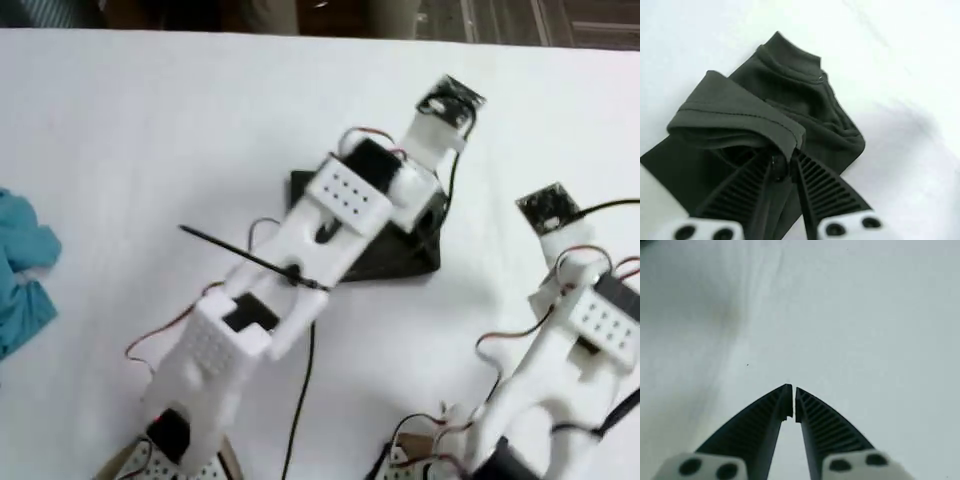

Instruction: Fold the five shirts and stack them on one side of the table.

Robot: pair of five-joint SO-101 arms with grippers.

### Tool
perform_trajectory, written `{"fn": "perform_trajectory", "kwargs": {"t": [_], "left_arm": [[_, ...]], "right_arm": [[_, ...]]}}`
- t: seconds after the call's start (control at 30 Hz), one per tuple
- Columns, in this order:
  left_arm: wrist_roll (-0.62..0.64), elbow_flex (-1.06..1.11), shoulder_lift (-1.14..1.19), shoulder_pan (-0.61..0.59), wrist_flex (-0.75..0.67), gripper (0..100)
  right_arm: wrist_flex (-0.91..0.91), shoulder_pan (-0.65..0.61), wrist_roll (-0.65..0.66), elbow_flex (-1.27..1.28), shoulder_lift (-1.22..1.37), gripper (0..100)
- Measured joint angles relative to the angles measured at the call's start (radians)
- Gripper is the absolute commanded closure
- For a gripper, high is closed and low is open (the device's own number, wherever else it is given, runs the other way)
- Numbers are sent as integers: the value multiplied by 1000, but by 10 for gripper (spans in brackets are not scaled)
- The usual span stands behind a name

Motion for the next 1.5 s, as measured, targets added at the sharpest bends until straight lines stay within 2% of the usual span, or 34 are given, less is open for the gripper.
{"fn": "perform_trajectory", "kwargs": {"t": [0.17,0.33,0.63,0.97,1.3,1.37,1.5], "left_arm": [[-2,-29,14,55,-14,978],[-2,-44,14,49,-17,978],[-2,-97,163,51,-87,979],[-6,-204,354,52,-92,979],[-55,-222,368,54,-49,973],[-77,-256,368,54,-28,938],[-89,-305,367,54,20,781]], "right_arm": [[0,5,0,161,-213,976],[-12,60,8,267,-305,976],[-130,272,14,336,-311,976],[-132,290,40,341,-313,976],[-132,287,40,344,-313,976],[-132,281,40,358,-313,976],[-132,255,40,394,-315,976]]}}
